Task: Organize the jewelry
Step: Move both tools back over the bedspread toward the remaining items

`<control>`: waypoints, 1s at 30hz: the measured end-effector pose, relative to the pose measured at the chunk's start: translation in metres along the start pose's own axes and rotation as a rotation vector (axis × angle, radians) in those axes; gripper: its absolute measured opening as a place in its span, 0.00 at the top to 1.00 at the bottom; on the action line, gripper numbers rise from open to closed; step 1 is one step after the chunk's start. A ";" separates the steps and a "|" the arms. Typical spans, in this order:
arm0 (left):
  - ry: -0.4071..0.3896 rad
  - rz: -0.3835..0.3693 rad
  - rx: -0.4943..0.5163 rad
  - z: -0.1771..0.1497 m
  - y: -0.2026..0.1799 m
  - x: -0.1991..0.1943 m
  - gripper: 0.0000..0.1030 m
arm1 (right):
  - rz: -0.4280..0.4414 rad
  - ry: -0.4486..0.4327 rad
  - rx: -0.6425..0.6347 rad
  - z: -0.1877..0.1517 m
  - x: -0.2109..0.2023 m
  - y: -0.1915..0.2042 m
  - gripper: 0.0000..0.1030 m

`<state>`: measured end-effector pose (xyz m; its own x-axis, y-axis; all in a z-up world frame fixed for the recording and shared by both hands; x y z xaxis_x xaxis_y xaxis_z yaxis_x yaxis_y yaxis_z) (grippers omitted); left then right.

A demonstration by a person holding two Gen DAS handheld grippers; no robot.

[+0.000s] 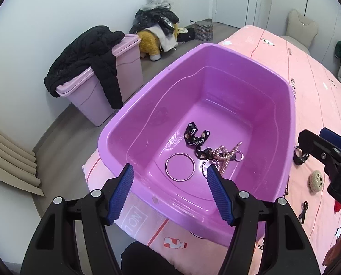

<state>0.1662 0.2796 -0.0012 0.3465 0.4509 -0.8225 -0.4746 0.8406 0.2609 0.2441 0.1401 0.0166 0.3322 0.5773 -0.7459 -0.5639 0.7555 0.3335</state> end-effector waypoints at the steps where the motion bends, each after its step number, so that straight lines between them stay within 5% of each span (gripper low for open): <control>1: -0.004 -0.004 0.003 -0.002 -0.001 -0.003 0.37 | -0.001 -0.009 0.005 -0.005 -0.007 -0.002 0.40; 12: -0.041 -0.079 0.099 -0.037 -0.052 -0.041 0.37 | -0.049 -0.070 0.117 -0.069 -0.069 -0.046 0.40; 30: -0.066 -0.241 0.315 -0.115 -0.171 -0.076 0.37 | -0.272 -0.149 0.383 -0.214 -0.181 -0.170 0.40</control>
<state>0.1277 0.0672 -0.0415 0.4738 0.2396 -0.8474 -0.1059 0.9708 0.2152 0.1181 -0.1590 -0.0285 0.5491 0.3606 -0.7540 -0.1330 0.9284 0.3471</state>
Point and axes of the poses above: each gripper's, at about its wrist camera, not at the fingertips, and x roughly the way its jaws point, y to its left, z to its top, the point moved 7 cm from there along x, roughly the way its jaws point, and after that the axes turned 12 degrees about z, right-handed, at the moved point
